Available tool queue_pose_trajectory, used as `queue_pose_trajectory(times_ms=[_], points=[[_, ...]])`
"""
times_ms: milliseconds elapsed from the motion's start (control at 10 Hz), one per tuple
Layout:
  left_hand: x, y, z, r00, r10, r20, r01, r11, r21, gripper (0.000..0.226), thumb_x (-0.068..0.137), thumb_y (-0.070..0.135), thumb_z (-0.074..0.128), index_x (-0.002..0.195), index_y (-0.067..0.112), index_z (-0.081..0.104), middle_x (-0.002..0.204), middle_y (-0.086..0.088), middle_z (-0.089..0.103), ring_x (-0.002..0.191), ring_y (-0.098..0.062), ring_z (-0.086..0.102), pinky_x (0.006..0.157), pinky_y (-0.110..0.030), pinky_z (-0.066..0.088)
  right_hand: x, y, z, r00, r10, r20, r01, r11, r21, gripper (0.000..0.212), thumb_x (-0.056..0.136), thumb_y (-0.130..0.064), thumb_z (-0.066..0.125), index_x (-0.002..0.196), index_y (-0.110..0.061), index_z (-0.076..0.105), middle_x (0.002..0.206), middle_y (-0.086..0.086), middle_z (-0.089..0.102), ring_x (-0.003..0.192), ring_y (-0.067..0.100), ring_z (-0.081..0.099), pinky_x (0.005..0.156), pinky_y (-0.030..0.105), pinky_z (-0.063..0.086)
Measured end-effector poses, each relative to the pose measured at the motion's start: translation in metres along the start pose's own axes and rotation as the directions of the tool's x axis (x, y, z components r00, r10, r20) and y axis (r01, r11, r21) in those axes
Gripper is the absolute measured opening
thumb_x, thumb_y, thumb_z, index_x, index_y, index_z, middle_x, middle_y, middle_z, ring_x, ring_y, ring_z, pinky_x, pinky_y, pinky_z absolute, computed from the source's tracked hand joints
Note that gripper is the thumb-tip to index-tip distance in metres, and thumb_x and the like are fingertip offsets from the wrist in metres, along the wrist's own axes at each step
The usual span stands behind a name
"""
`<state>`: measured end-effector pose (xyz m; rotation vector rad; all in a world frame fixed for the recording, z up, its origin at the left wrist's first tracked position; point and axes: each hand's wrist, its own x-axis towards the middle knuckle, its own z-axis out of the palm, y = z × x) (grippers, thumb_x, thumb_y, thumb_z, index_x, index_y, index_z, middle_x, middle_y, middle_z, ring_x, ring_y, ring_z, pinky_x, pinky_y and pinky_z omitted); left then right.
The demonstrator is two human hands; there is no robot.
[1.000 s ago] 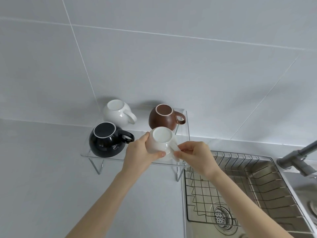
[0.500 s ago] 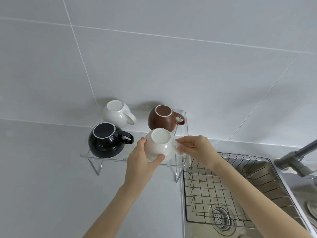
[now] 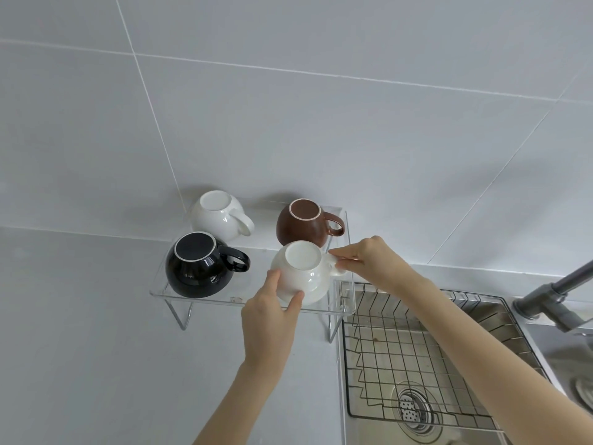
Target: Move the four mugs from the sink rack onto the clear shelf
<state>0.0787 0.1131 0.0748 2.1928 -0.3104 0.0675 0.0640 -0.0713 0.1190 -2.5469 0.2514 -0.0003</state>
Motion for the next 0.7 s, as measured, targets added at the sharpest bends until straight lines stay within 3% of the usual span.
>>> queue_pose_trajectory(times_ms=[100, 200, 300, 400, 500, 600, 700], points=[[0.002, -0.002, -0.002, 1.000, 0.005, 0.011, -0.004, 1.000, -0.007, 0.050, 0.076, 0.022, 0.070, 0.121, 0.006, 0.055, 0.100, -0.018, 0.072, 0.092, -0.036, 0.064, 0.082, -0.039, 0.046, -0.001, 0.001, 0.000, 1.000, 0.006, -0.017, -0.005, 0.999, 0.033, 0.025, 0.084, -0.010, 0.060, 0.106, -0.017, 0.068, 0.090, 0.018, 0.075, 0.074, 0.026, 0.055, 0.074, 0.032, 0.048], [0.004, -0.003, -0.003, 1.000, 0.011, 0.018, -0.011, 0.999, -0.032, 0.050, 0.076, 0.021, 0.070, 0.121, 0.006, 0.055, 0.107, -0.017, 0.070, 0.097, -0.035, 0.064, 0.084, -0.038, 0.046, -0.004, 0.000, 0.001, 1.000, -0.001, -0.009, 0.001, 0.999, 0.039, 0.024, 0.083, -0.010, 0.060, 0.104, -0.018, 0.069, 0.081, 0.018, 0.073, 0.057, 0.010, 0.041, 0.056, 0.016, 0.039], [0.005, -0.004, -0.005, 0.999, 0.006, 0.041, -0.003, 0.998, -0.055, 0.049, 0.076, 0.020, 0.070, 0.121, 0.006, 0.055, 0.110, -0.017, 0.069, 0.100, -0.035, 0.063, 0.086, -0.039, 0.046, -0.006, 0.000, 0.001, 1.000, 0.009, -0.025, -0.007, 0.998, 0.060, 0.024, 0.083, -0.010, 0.061, 0.105, -0.017, 0.068, 0.087, 0.024, 0.073, 0.067, 0.026, 0.055, 0.073, 0.038, 0.050], [0.004, -0.004, -0.007, 0.999, 0.019, 0.039, -0.016, 0.997, -0.077, 0.050, 0.076, 0.018, 0.070, 0.121, 0.006, 0.055, 0.111, -0.017, 0.069, 0.101, -0.035, 0.063, 0.088, -0.040, 0.047, -0.007, 0.000, 0.004, 1.000, -0.018, -0.019, 0.019, 0.999, 0.038, 0.024, 0.083, -0.010, 0.060, 0.104, -0.018, 0.069, 0.080, 0.026, 0.069, 0.059, 0.012, 0.030, 0.060, 0.031, 0.037], [0.005, -0.006, -0.008, 0.999, 0.007, 0.049, -0.002, 0.995, -0.101, 0.050, 0.076, 0.018, 0.070, 0.122, 0.006, 0.054, 0.112, -0.016, 0.068, 0.100, -0.036, 0.063, 0.089, -0.041, 0.048, -0.007, -0.002, 0.002, 1.000, -0.006, -0.019, 0.007, 0.999, 0.050, 0.024, 0.083, -0.009, 0.061, 0.103, -0.019, 0.069, 0.085, 0.025, 0.072, 0.063, 0.026, 0.039, 0.063, 0.031, 0.041], [0.001, -0.006, -0.006, 0.998, 0.017, 0.063, -0.010, 0.994, -0.106, 0.052, 0.077, 0.018, 0.068, 0.125, 0.007, 0.051, 0.117, -0.015, 0.066, 0.102, -0.035, 0.063, 0.090, -0.038, 0.045, -0.009, -0.004, 0.001, 1.000, 0.010, -0.007, -0.009, 0.999, 0.049, 0.025, 0.082, -0.009, 0.061, 0.103, -0.019, 0.069, 0.093, 0.022, 0.073, 0.069, 0.023, 0.056, 0.069, 0.033, 0.046], [0.007, -0.006, -0.012, 0.991, 0.002, 0.132, 0.011, 0.996, -0.093, 0.054, 0.077, 0.027, 0.067, 0.126, 0.010, 0.050, 0.116, -0.013, 0.066, 0.106, -0.032, 0.059, 0.092, -0.036, 0.044, -0.004, -0.010, -0.008, 0.996, 0.048, 0.073, -0.050, 0.998, 0.025, 0.027, 0.078, -0.012, 0.065, 0.104, -0.016, 0.069, 0.102, 0.011, 0.074, 0.096, 0.020, 0.065, 0.086, 0.032, 0.050]])
